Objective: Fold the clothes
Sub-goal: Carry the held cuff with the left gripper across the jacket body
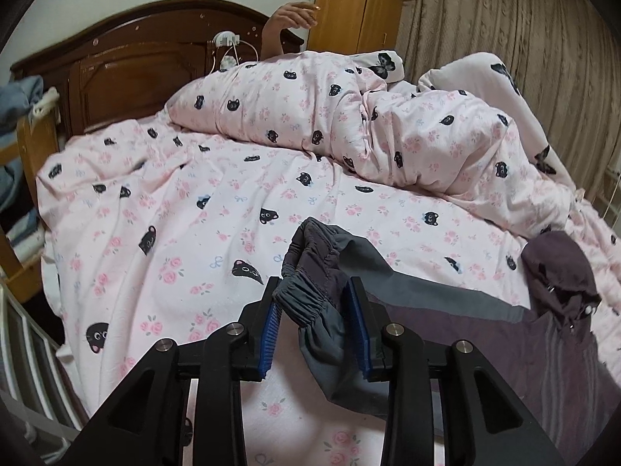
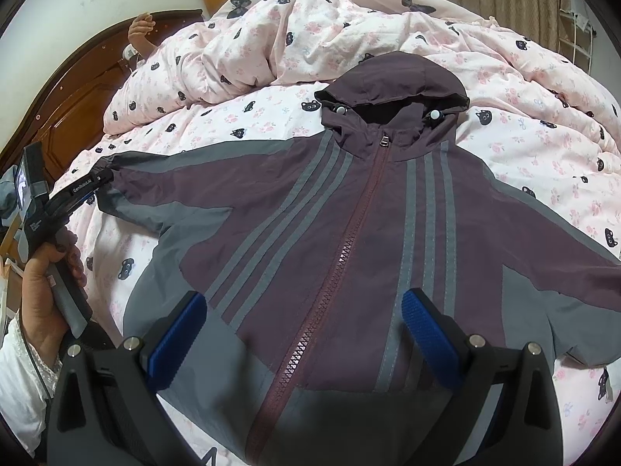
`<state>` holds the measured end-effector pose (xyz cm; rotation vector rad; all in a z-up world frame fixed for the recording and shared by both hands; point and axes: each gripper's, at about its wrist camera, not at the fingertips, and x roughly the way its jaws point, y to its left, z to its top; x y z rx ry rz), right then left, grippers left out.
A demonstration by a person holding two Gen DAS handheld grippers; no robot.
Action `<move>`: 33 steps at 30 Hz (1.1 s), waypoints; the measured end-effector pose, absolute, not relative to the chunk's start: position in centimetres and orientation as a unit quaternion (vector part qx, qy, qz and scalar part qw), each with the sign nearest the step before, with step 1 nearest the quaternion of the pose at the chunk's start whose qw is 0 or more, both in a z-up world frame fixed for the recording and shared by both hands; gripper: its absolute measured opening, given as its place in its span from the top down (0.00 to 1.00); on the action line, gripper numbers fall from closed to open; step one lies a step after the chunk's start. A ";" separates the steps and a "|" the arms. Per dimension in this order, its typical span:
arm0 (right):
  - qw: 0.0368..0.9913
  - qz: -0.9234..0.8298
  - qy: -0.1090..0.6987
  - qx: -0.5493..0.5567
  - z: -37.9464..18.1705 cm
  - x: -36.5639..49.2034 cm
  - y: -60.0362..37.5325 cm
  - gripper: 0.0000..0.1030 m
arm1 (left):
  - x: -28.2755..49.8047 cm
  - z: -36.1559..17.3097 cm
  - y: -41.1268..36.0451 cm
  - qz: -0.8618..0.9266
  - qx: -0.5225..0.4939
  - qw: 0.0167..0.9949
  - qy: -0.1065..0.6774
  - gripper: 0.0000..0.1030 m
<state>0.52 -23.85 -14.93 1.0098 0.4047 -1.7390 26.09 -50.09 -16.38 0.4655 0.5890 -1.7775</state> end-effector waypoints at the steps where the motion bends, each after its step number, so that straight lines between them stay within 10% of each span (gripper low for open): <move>1: 0.519 -0.725 0.169 0.421 -14.9 0.5 -23.8 0.01 | 25.9 -16.4 -50.0 -0.756 0.201 0.572 0.245 0.71; 33: 0.518 -0.720 0.167 0.431 -15.4 0.8 -23.3 0.01 | 23.2 -15.6 -47.9 -0.767 0.235 0.581 0.138 0.66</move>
